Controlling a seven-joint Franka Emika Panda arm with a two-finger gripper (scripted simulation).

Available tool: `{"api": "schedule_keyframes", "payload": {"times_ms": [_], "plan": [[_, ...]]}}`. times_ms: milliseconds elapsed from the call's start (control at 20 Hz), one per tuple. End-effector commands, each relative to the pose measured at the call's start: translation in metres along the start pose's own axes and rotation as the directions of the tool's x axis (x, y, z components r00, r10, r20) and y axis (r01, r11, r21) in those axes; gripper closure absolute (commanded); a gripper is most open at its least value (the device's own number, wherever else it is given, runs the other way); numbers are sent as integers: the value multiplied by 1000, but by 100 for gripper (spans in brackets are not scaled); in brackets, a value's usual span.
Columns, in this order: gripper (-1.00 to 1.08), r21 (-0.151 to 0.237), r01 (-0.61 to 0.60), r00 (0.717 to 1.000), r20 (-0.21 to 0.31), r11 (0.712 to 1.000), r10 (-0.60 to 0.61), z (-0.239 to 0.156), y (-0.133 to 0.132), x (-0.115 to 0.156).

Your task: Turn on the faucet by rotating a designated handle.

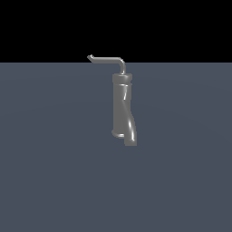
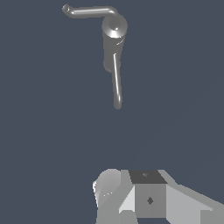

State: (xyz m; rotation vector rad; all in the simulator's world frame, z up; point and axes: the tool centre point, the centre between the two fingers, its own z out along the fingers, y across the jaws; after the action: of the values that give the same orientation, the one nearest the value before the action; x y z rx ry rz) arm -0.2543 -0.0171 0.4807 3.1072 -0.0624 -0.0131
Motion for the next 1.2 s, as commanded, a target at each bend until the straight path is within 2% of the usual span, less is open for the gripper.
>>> {"api": "schedule_keyframes", "payload": {"times_ms": [0, 450, 800, 1150], "plan": [[108, 0, 0, 1000, 0, 1000, 0, 0, 0, 0], [108, -38, 69, 998, 1, 997, -69, 4, -11, 4], [108, -33, 48, 999, 0, 998, -48, 4, -11, 8], [108, -22, -26, 1000, -2, 999, 26, 6, -15, 25]]}}
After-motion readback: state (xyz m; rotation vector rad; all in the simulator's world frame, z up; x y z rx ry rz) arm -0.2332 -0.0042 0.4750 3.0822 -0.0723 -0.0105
